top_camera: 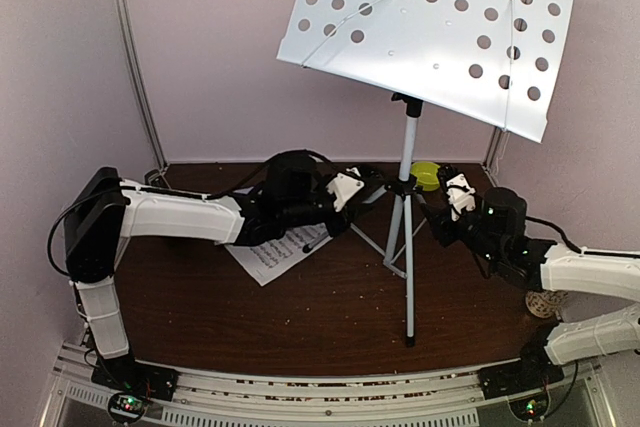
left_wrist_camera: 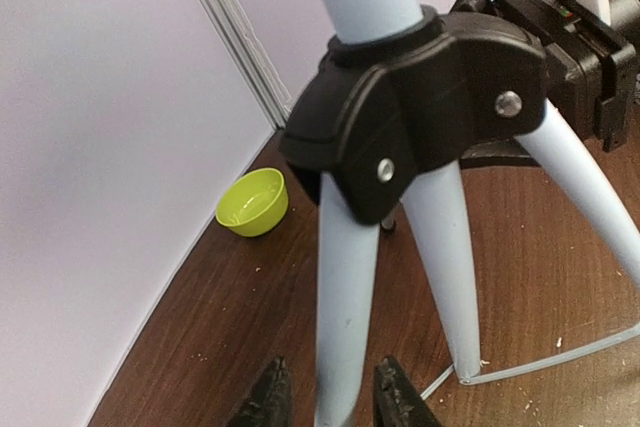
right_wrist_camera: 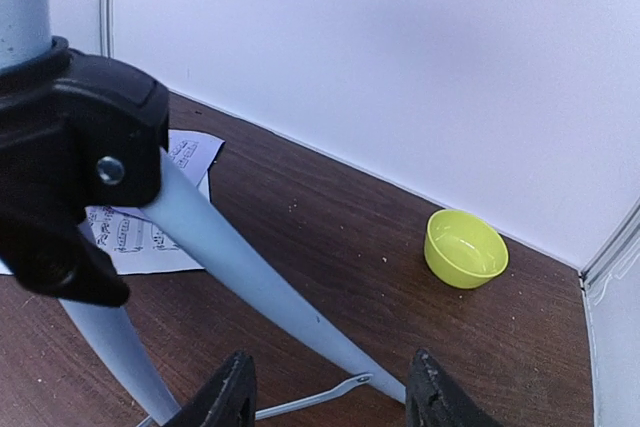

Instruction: Set up the instrument practice props

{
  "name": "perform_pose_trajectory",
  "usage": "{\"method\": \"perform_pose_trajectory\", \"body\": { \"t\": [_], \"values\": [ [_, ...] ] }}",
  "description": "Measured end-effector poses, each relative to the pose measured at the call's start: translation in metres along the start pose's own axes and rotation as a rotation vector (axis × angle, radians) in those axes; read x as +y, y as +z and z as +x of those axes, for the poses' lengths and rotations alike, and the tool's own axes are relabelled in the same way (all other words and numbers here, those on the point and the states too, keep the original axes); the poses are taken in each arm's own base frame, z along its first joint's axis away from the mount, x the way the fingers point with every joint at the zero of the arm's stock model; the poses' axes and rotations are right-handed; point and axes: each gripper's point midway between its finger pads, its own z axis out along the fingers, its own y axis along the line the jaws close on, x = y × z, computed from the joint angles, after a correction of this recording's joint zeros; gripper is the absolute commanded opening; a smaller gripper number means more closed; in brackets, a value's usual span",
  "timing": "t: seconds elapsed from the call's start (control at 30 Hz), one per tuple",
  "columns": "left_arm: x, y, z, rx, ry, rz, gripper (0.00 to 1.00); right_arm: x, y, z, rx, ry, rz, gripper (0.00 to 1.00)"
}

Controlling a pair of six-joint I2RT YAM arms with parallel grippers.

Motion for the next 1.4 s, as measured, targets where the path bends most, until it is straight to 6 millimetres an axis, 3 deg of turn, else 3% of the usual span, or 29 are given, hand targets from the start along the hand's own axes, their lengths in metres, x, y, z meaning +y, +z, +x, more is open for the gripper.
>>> {"method": "perform_pose_trajectory", "body": {
  "t": [0.2,0.3,0.63,0.9,1.17,1.4],
  "values": [
    [0.002,0.003,-0.004,-0.002,-0.027,0.000,0.22,0.008,0.013,0.001,-0.007,-0.054,-0.061,0.53],
    [0.002,0.004,-0.004,0.002,-0.033,0.001,0.19,0.014,0.011,-0.003,-0.019,-0.040,-0.099,0.55],
    [0.001,0.004,-0.003,0.010,-0.042,-0.001,0.16,0.009,-0.032,-0.033,-0.032,0.213,-0.148,0.63],
    [0.002,0.006,-0.002,0.016,-0.043,-0.013,0.15,0.045,-0.047,-0.024,0.050,0.387,-0.271,0.68],
    [0.004,0.009,-0.003,0.025,-0.040,-0.029,0.11,0.076,-0.036,-0.017,0.143,0.388,-0.289,0.61],
    [0.004,0.009,-0.003,0.036,-0.038,-0.044,0.00,0.083,-0.030,-0.014,0.174,0.381,-0.230,0.36]
  ]
}}
